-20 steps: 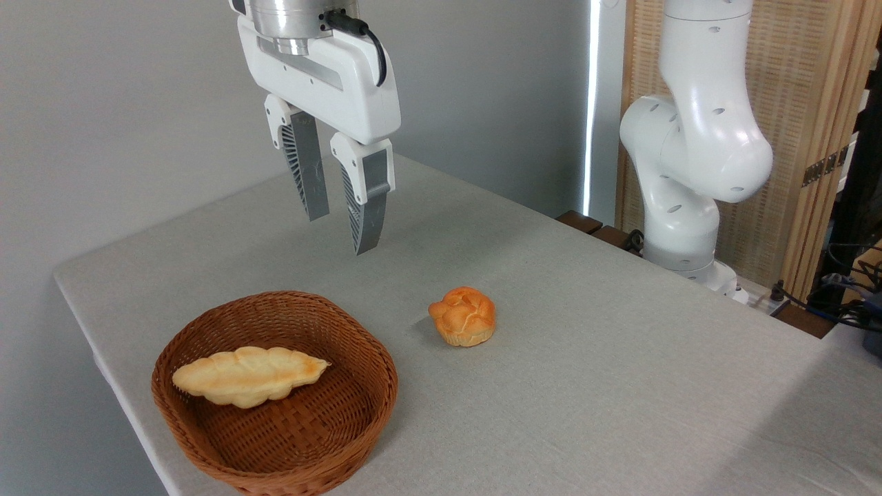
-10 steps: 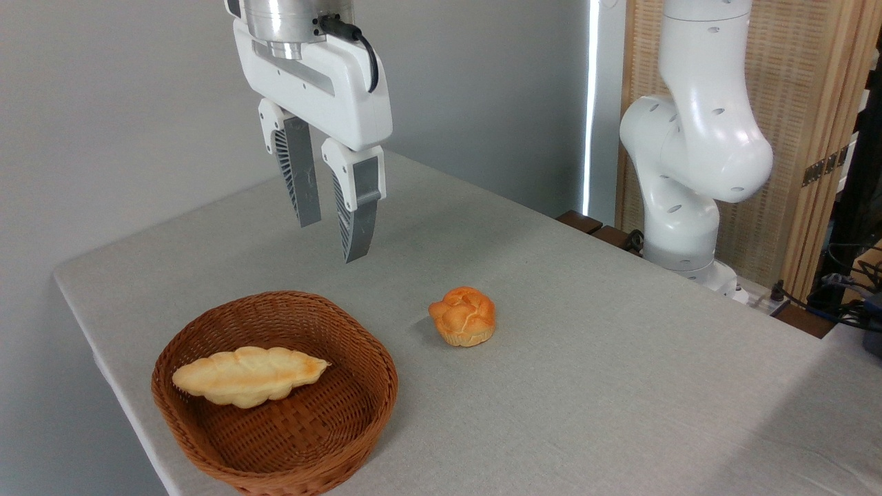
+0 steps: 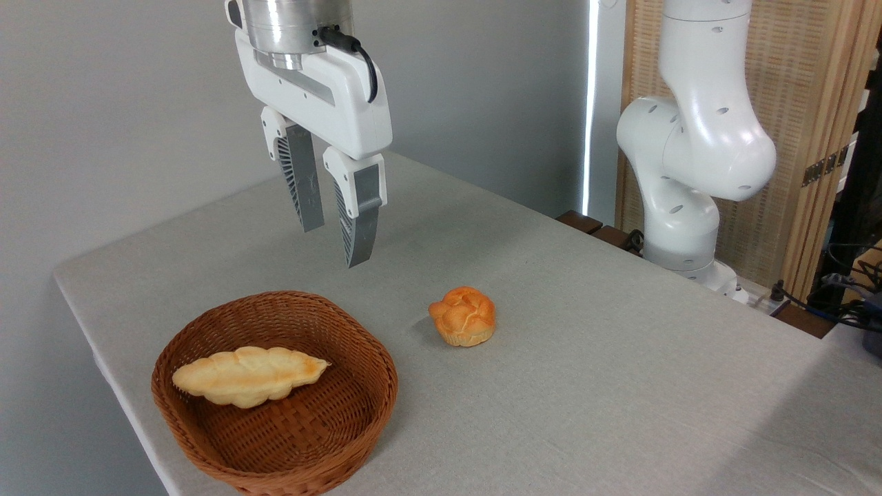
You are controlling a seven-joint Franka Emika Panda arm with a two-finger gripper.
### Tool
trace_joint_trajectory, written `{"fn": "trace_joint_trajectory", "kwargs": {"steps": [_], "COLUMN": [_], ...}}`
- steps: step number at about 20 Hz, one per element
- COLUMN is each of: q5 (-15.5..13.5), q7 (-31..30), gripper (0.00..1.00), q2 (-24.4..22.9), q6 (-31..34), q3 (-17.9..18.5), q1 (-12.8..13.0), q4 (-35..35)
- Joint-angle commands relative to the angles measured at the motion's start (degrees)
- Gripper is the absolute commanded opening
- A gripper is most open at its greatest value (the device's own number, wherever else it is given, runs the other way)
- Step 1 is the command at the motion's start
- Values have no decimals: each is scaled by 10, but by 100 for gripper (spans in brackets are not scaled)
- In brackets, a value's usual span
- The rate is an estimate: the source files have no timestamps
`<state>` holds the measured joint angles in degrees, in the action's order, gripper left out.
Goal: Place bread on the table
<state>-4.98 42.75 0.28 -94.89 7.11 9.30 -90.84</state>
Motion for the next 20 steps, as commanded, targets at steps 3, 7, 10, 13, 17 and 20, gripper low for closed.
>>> {"fn": "trace_joint_trajectory", "kwargs": {"steps": [3,7,10,13,17,20], "q5": [0,0,-1,-1,0,1], "q7": [12,12,12,12,11,10], "gripper": [100,100,100,100,100,100], "q2": [-8,-9,-9,-10,-9,-10], "q6": [-11,-11,-9,-8,-9,-3], "q3": [-8,-11,-20,-56,-56,-56], "q1": [-10,-14,-27,-60,-59,-56], "q4": [-10,-11,-13,-13,-12,-13]}}
